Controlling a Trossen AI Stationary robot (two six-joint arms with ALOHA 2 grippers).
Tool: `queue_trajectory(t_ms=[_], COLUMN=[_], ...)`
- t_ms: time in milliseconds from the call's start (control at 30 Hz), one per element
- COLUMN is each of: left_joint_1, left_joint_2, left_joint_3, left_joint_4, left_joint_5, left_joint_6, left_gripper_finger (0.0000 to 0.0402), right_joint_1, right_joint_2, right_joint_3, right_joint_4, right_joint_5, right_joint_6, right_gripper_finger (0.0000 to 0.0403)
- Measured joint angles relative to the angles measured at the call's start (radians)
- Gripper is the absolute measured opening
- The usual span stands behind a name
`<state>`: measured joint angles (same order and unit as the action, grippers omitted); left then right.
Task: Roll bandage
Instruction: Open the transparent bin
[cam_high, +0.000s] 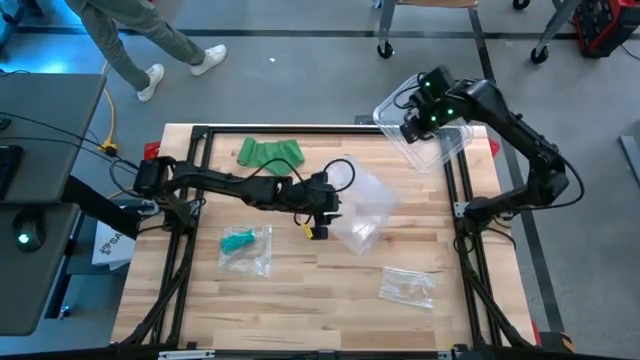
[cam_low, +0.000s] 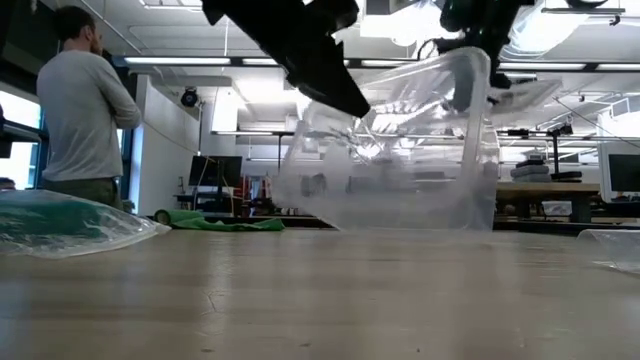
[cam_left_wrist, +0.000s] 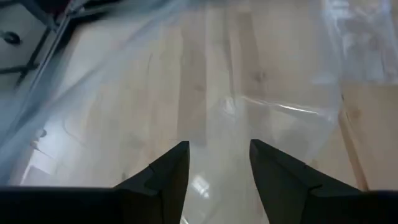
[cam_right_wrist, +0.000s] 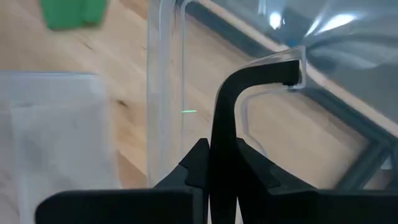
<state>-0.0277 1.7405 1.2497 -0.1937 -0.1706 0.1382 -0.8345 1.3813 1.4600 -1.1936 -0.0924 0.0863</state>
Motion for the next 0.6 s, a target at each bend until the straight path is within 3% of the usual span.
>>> queue_trajectory(t_ms=[233, 400, 600], left_joint_1=[-0.003, -0.021, -0.062], left_joint_2=[0.003, 0.004, -0.005], left_joint_3=[-0.005, -0.006, -0.006], left_joint_4=[-0.087, -0.150, -0.189], left_joint_5=[-0.050, -0.103, -0.117], left_joint_6=[-0.048, -0.065, -0.091], left_gripper_finger=[0.0162, 0.0162, 0.0162], right_joint_1=[-0.005, -0.042, -0.070], right_joint_2=[0.035, 0.035, 0.035], right_joint_3=[-0.236, -0.437, -0.590], right_joint_4=[0.185, 0.418, 0.568], right_joint_5=[-0.003, -0.143, -0.218], right_joint_6=[-0.010, -0.004, 0.023], right_gripper_finger=[0.0036, 0.0036, 0.0036])
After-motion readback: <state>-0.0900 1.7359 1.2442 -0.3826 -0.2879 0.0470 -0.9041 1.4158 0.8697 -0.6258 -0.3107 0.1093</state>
